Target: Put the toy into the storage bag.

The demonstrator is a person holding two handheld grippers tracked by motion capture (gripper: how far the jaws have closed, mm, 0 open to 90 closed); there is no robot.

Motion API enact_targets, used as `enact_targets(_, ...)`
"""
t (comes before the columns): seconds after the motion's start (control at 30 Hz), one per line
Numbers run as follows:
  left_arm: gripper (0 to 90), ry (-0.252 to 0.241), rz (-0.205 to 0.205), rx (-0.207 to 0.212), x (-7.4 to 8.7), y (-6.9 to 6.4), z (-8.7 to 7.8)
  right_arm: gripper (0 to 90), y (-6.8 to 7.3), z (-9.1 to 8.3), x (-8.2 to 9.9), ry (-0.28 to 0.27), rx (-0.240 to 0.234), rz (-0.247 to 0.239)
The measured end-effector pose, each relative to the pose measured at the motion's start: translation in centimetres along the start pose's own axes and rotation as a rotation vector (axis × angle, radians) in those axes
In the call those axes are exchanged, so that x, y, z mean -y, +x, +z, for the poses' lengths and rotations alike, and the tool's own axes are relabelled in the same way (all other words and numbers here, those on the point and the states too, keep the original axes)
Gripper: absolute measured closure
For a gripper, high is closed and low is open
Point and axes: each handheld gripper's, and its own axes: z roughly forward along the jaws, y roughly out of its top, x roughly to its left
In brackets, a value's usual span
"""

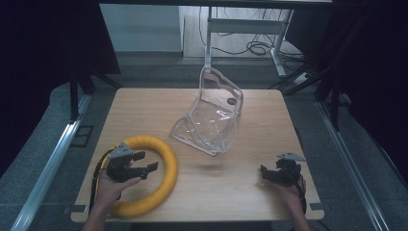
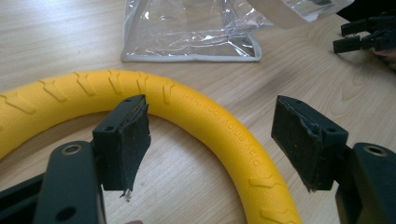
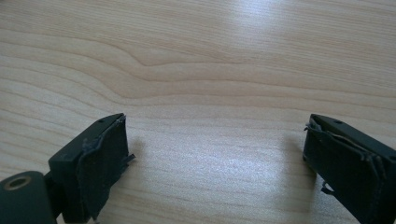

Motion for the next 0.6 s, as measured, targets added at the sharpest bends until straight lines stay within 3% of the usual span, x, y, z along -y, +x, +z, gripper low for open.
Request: enact_targets(0.6, 27.8, 0.011, -0.012, -0.003, 0.15, 0.36, -0.14, 9.2, -0.05, -0.06, 0.04, -0.007, 0.009, 0.009)
